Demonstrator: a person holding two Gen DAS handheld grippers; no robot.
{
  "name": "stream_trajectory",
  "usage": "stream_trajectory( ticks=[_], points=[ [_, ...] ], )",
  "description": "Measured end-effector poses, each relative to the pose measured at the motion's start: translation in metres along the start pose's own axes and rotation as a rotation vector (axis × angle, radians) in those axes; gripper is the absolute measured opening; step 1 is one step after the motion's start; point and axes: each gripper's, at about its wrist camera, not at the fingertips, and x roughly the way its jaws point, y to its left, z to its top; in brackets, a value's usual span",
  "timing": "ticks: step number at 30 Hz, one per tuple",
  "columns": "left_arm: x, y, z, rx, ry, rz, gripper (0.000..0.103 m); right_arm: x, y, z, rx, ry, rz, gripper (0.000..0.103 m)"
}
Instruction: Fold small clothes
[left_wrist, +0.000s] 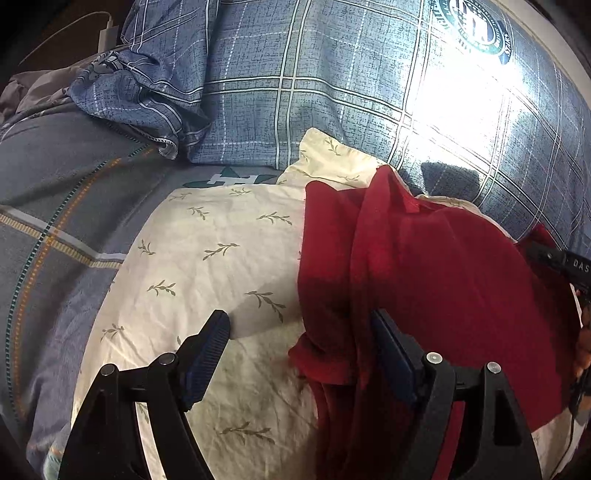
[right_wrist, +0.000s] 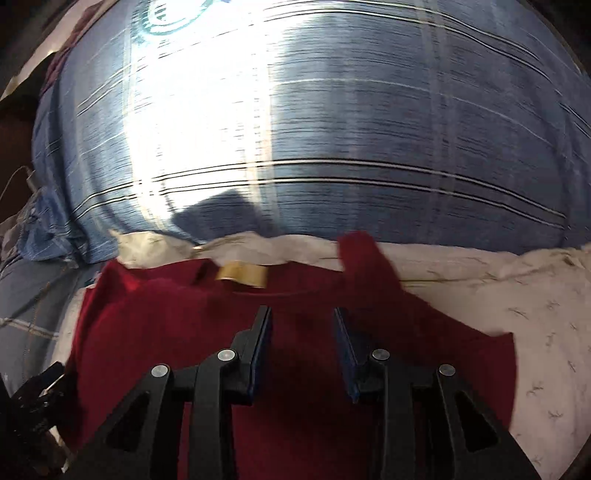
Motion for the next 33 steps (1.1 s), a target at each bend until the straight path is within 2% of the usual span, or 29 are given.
stream_trajectory(
  ticks=[3,6,8,10,13,18,20,22,24,25,26,30,33],
  points=[
    [0.001,-0.002,-0.001,0.007,-0.005,0.009,0.079,0.011,-0.042,-0.003,0.090,-0.014,-0.073,0.035],
    [0.001,-0.003,-0.002,0.016,-0.008,0.011,0.079,0.035,-0.063,-0.007,0.172,0.057,-0.028,0.035],
    [0.000,-0.001,-0.002,0.010,-0.004,0.007,0.079,0.027,-0.056,-0.003,0.159,0.037,-0.049,0.037],
    [-0.004,0.002,-0.001,0.002,0.003,-0.006,0.079,0.013,-0.035,0.002,0.134,0.016,-0.032,0.041],
    [-0.010,0.006,0.000,0.007,-0.003,-0.010,0.079,-0.002,0.016,0.013,0.062,0.016,0.091,0.050],
    [-0.022,0.007,-0.003,0.025,-0.026,-0.003,0.079,0.005,0.130,0.022,-0.092,0.091,0.330,0.051],
    [-0.025,0.008,-0.003,0.030,-0.034,-0.003,0.079,0.021,0.174,0.021,-0.155,0.127,0.353,0.051],
    [-0.023,0.009,-0.003,0.020,-0.020,-0.014,0.079,0.047,0.212,0.021,-0.217,0.161,0.330,0.051],
    [-0.022,0.010,-0.003,0.022,-0.018,-0.016,0.079,0.072,0.228,0.014,-0.264,0.220,0.307,0.043],
    [-0.022,0.010,-0.003,0.026,-0.016,-0.013,0.079,0.077,0.227,0.007,-0.290,0.217,0.265,0.020],
    [-0.022,0.010,-0.003,0.026,-0.014,-0.014,0.079,0.079,0.229,0.006,-0.313,0.193,0.231,0.010],
    [-0.020,0.011,-0.001,0.015,-0.002,-0.022,0.079,0.069,0.227,0.015,-0.294,0.134,0.296,0.005],
    [-0.017,0.008,-0.002,0.029,0.001,-0.009,0.079,0.081,0.231,0.012,-0.279,0.149,0.303,0.005]
  ],
)
